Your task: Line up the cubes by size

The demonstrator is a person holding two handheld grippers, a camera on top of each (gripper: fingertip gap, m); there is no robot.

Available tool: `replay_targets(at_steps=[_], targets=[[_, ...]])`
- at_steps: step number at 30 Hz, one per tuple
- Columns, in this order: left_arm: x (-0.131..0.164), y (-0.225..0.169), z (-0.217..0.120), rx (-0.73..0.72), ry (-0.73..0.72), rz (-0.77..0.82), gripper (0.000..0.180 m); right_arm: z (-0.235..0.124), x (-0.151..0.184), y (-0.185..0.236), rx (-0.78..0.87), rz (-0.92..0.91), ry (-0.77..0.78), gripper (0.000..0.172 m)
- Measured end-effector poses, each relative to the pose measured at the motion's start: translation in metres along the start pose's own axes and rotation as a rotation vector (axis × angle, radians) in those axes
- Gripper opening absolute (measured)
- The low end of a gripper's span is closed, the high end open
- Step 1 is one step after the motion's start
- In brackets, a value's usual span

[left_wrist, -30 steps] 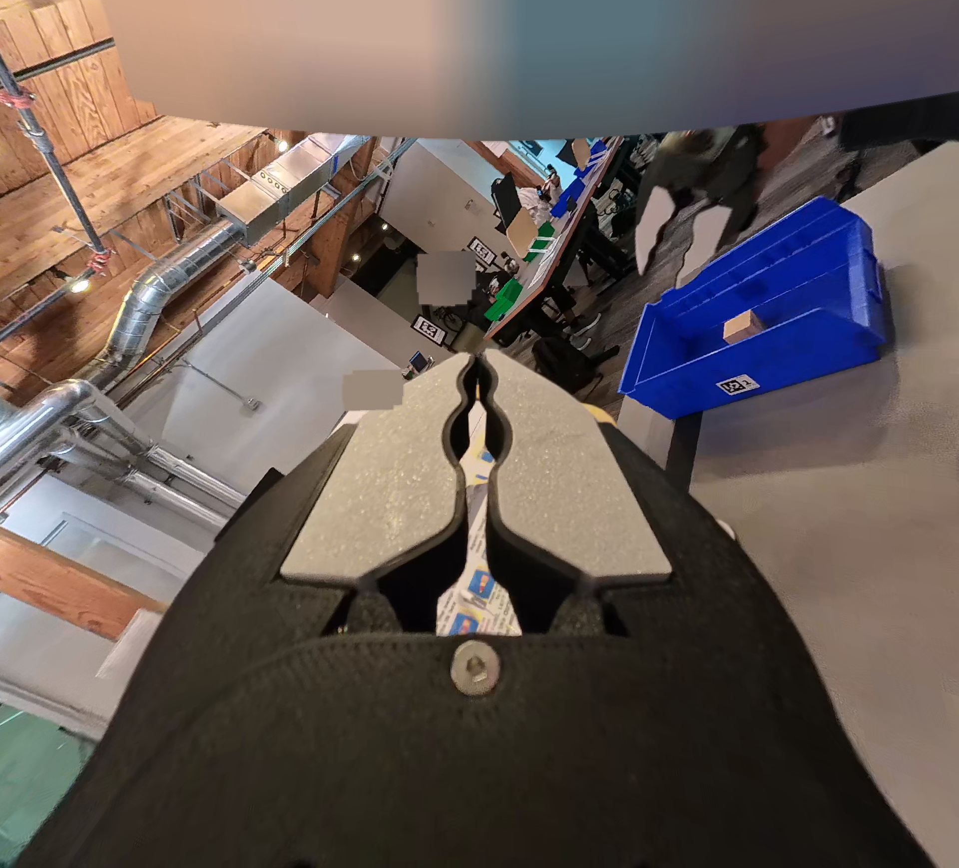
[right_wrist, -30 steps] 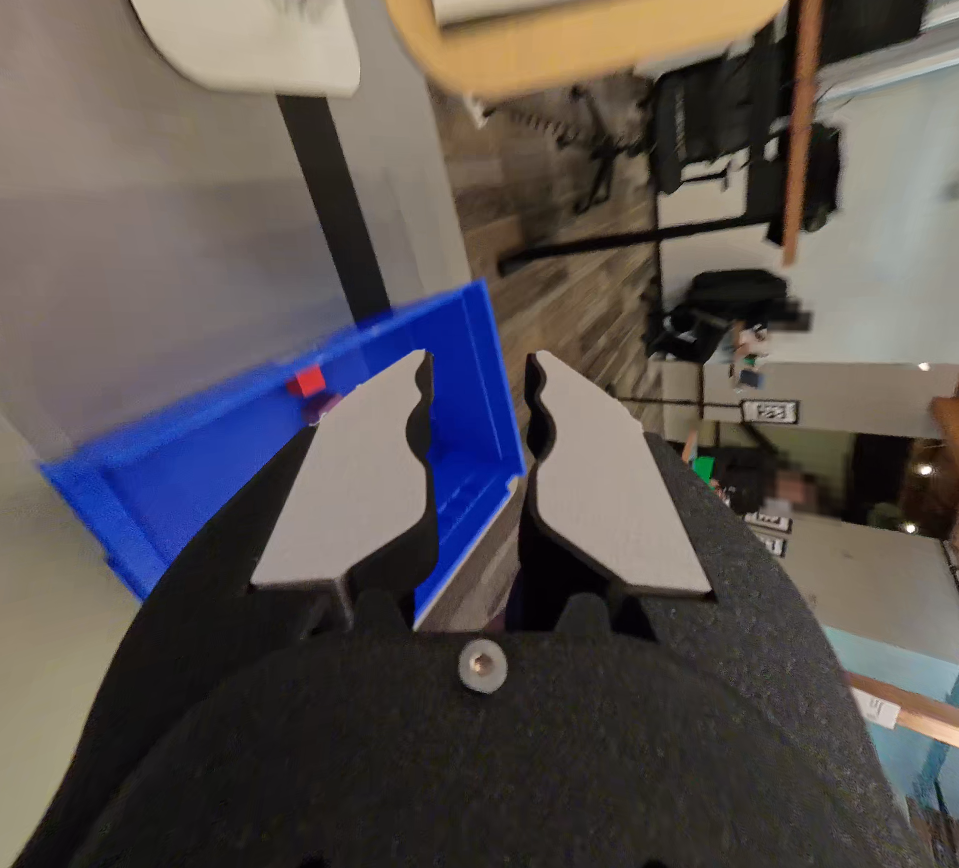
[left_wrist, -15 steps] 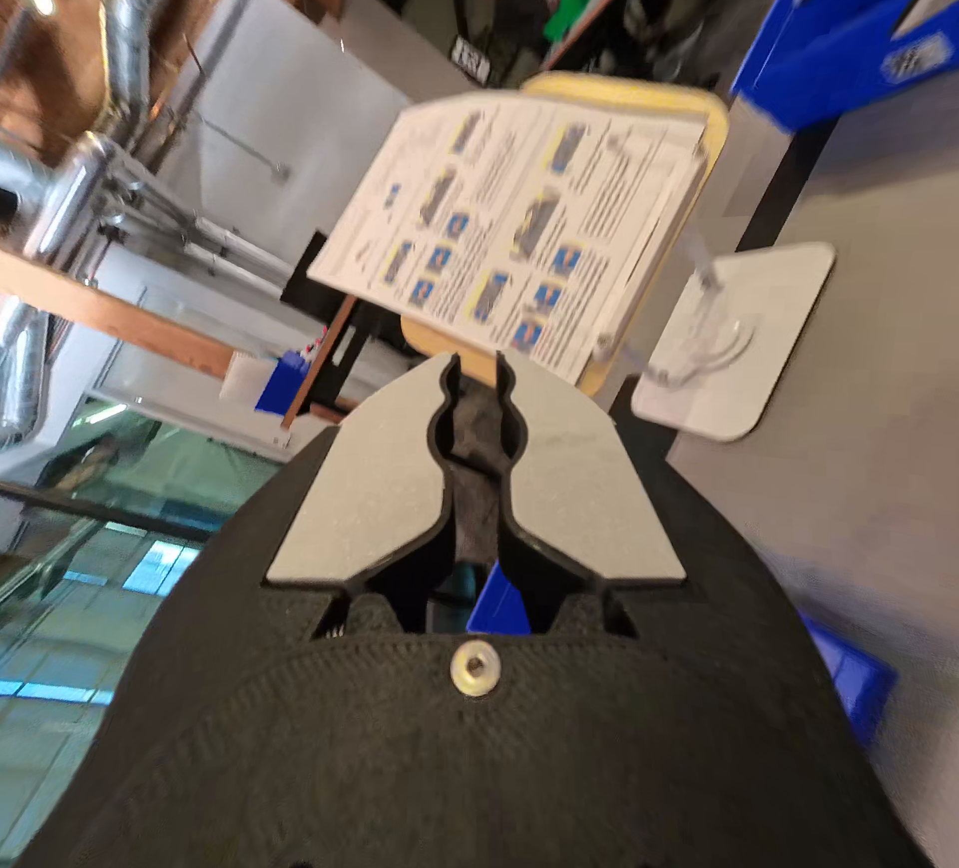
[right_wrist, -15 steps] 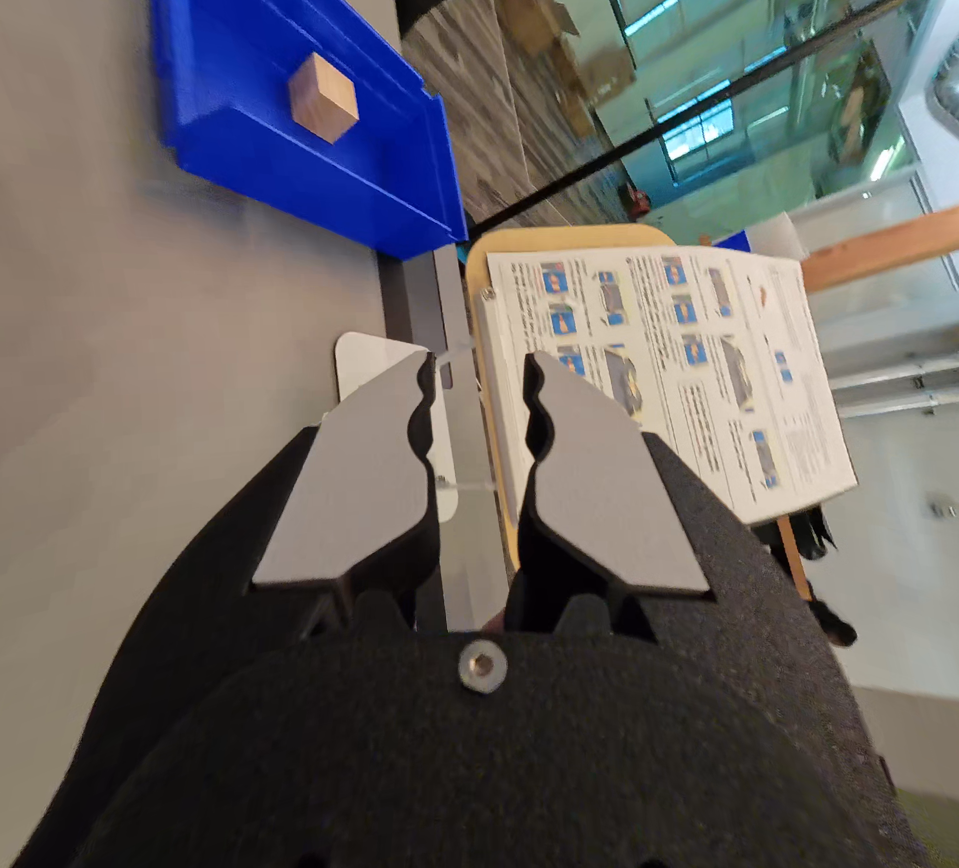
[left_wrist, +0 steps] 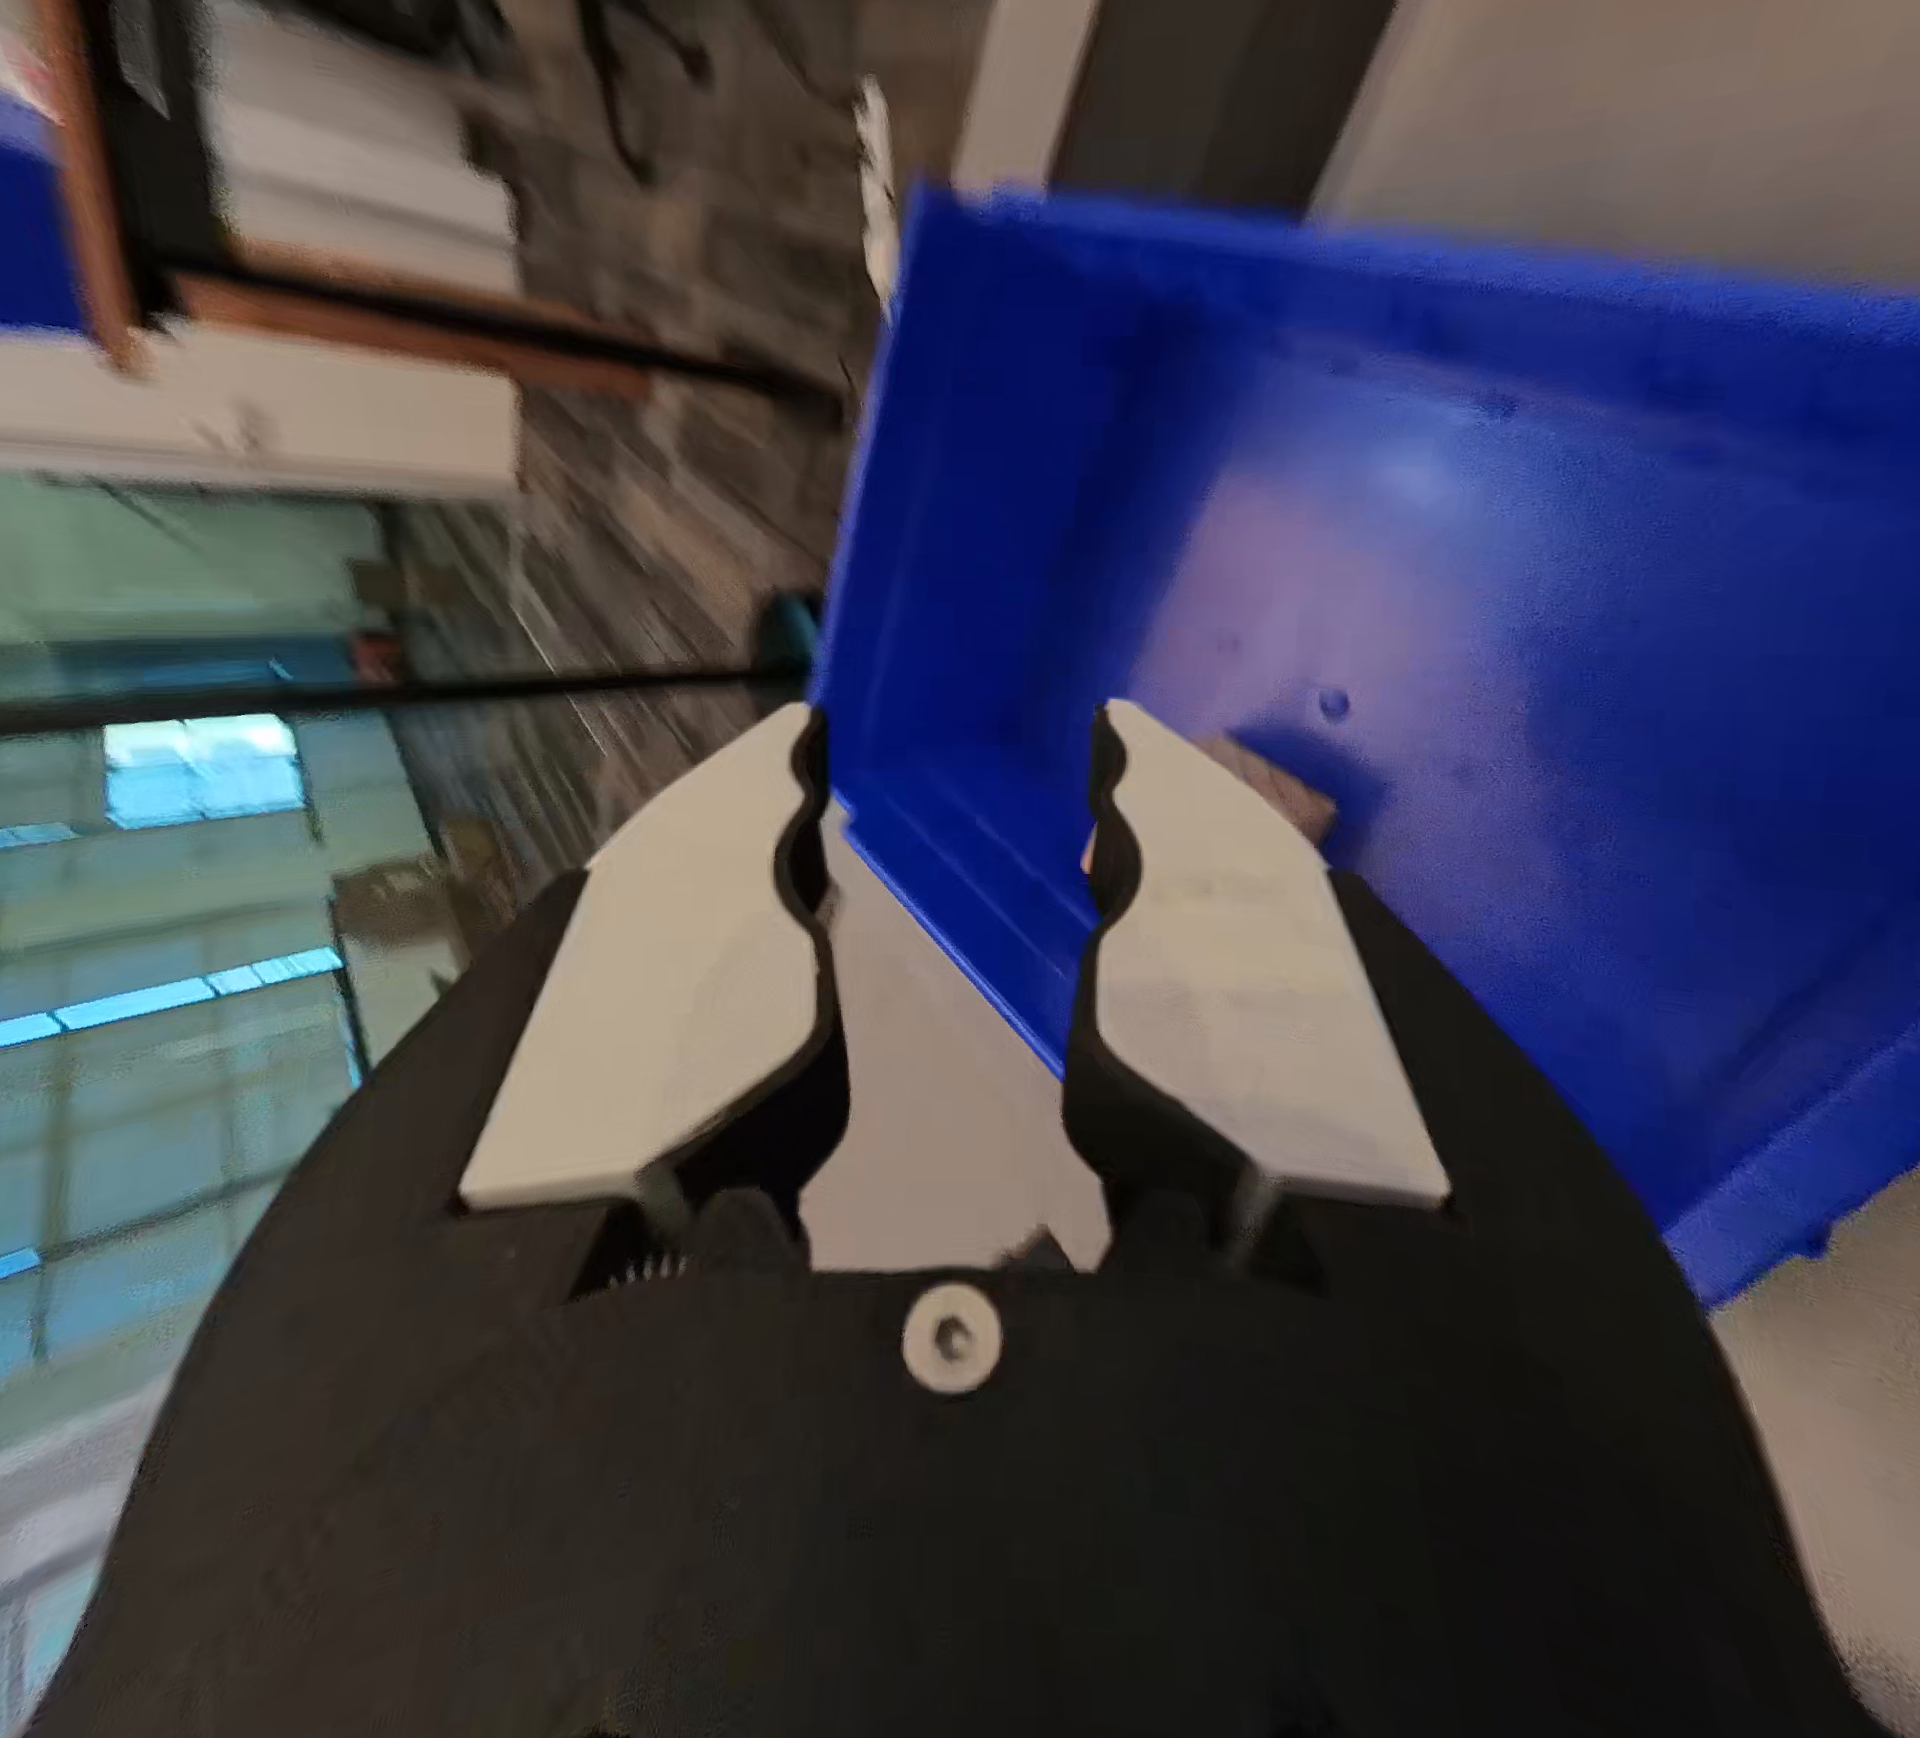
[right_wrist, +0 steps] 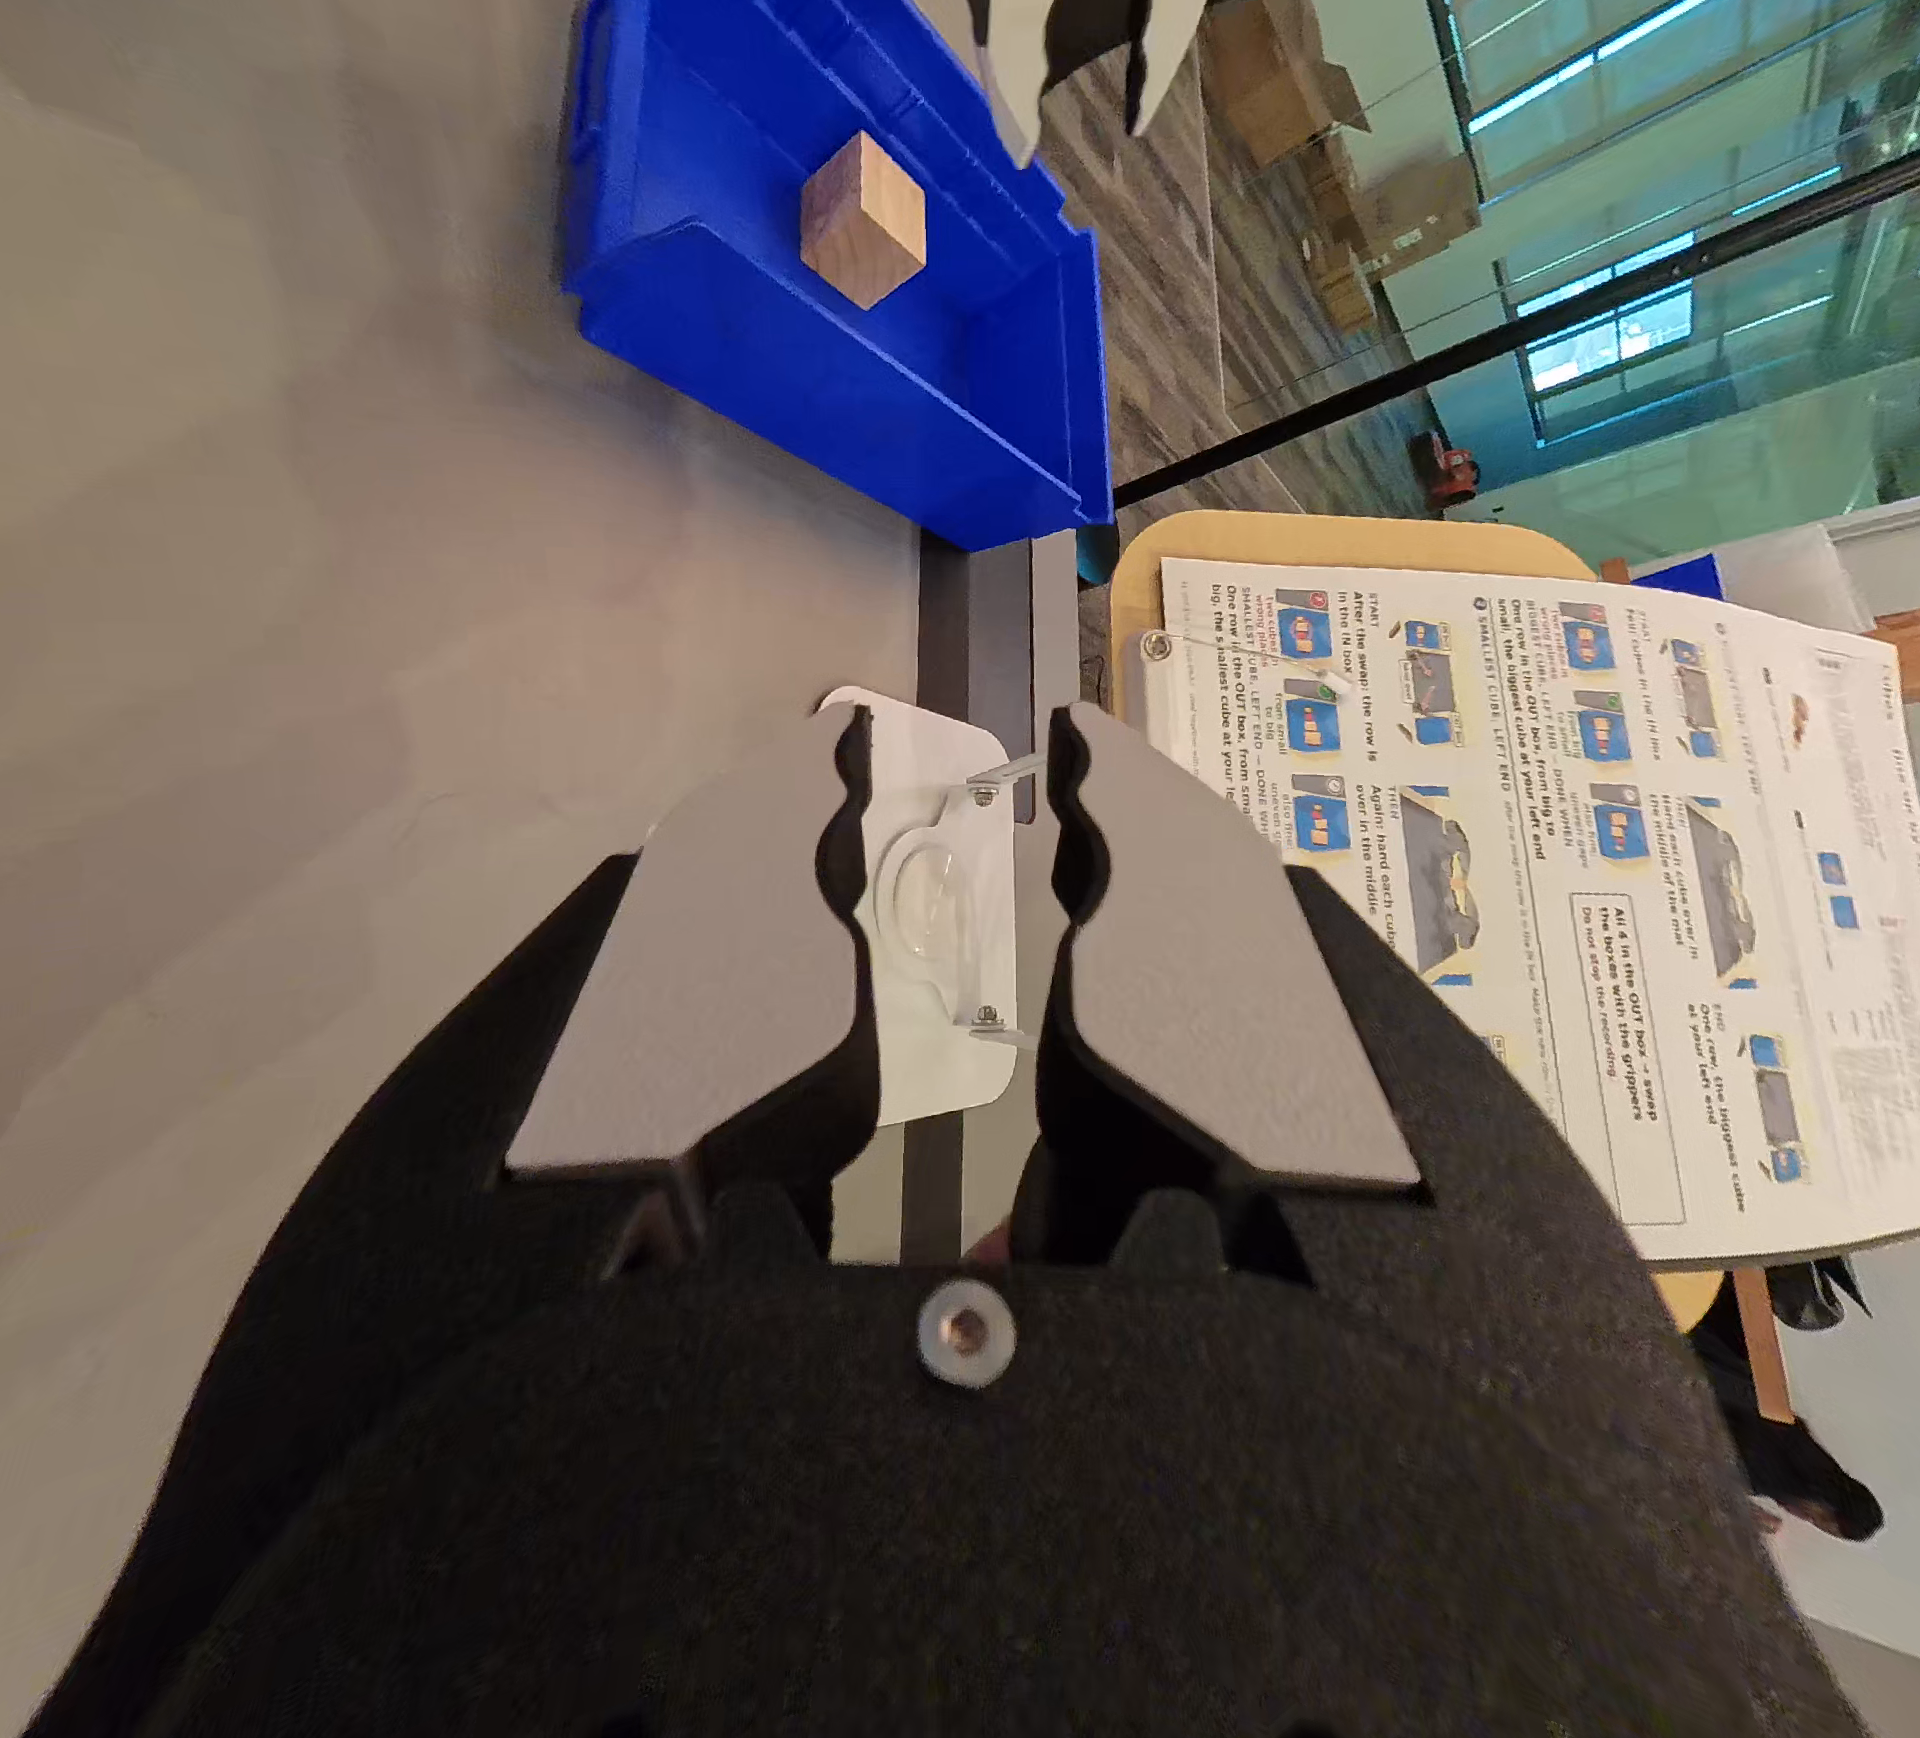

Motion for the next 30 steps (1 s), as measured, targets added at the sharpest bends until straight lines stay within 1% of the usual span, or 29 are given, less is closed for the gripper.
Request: replay_targets(at_steps=[1,4,8,12,21,26,30], targets=[[0.012,-0.006,0.013,0.045,0.072,-0.004,0.054,0.002,0.001,0.000,-0.002,0.002,0.005,0.032],[0.038,-0.019,0.037,0.128,0.194,0.028,0.055,0.005,0.004,0.002,-0.021,0.011,0.003,0.032],[0.046,-0.031,0.055,0.196,0.195,0.074,0.058,0.008,0.008,0.004,-0.037,0.016,0.015,0.032],[0.056,-0.047,0.070,0.274,0.230,0.114,0.068,0.012,0.009,0.006,-0.054,0.018,0.013,0.032],[0.070,-0.063,0.095,0.345,0.266,0.117,0.071,0.015,0.010,0.010,-0.073,0.014,0.017,0.032],[0.082,-0.073,0.106,0.383,0.330,0.125,0.071,0.013,0.009,0.010,-0.073,0.011,0.007,0.032],[0.082,-0.073,0.109,0.384,0.321,0.123,0.070,0.013,0.009,0.010,-0.079,0.011,0.005,0.032]])
Point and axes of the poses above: each gripper's, where its closed fingertips meet, z out along the fingers, x out of its underside, y = z × x across the jaws, the point moved 3 cm from there along -z, back along the fingers, and after that the axes turned 4 degrees about y, right-handed, at the moved point
